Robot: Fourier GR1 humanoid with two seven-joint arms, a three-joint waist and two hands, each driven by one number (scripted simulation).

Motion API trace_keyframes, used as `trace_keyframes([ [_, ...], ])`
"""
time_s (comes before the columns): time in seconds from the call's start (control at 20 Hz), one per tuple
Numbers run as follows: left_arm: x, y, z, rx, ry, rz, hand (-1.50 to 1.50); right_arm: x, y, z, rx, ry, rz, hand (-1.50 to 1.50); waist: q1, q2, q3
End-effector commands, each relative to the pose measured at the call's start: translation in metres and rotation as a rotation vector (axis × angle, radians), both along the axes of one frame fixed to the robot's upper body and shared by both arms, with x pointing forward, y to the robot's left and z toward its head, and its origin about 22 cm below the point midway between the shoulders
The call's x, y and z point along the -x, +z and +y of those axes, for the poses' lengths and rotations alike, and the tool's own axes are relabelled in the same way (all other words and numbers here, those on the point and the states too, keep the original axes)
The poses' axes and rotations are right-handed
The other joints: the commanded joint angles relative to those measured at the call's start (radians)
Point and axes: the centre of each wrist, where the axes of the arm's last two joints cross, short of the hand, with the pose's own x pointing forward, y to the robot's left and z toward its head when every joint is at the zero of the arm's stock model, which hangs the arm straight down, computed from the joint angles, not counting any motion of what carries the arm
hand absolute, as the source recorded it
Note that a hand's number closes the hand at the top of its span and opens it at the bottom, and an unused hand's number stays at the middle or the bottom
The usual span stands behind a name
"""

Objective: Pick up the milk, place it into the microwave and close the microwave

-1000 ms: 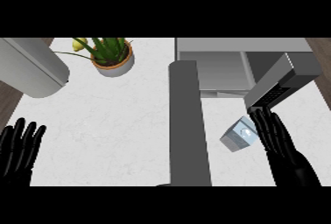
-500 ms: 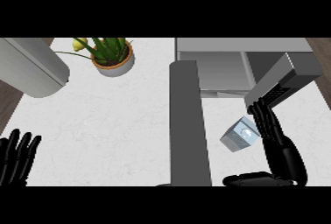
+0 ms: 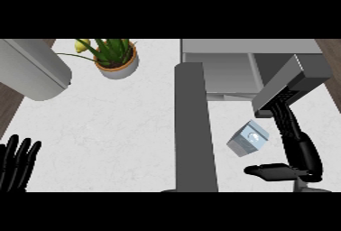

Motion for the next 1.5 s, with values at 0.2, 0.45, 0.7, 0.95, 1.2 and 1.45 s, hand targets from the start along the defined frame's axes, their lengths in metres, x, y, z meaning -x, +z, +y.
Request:
trace_keyframes([
  [0.2,-0.004,-0.006,-0.005,-0.004,0.014,-0.013,-1.50,-0.014,-0.042,-0.014,0.047,0.027,0.067,-1.50,0.002,0.000,0.000],
  [0.45,0.016,0.009,0.009,-0.001,0.014,-0.002,-1.50,-0.020,-0.048,-0.022,0.063,0.024,0.079,-1.50,0.003,0.000,0.000],
  [0.7,0.008,-0.008,-0.015,0.021,0.003,0.014,-1.50,-0.033,-0.066,-0.023,0.081,0.000,0.101,-1.50,0.004,0.000,0.000],
  [0.95,0.000,-0.006,0.004,0.015,0.019,0.000,-1.50,-0.032,-0.081,-0.046,0.081,0.029,0.127,-1.50,0.003,0.001,0.000],
  [1.2,0.008,-0.007,0.001,-0.003,0.013,0.018,-1.50,-0.027,-0.105,-0.032,0.078,0.079,0.147,-1.50,0.005,0.001,0.000],
  [1.45,0.024,-0.011,0.004,-0.003,0.008,0.001,-1.50,-0.031,-0.110,-0.034,0.012,0.129,0.196,-1.50,0.010,0.002,0.001],
])
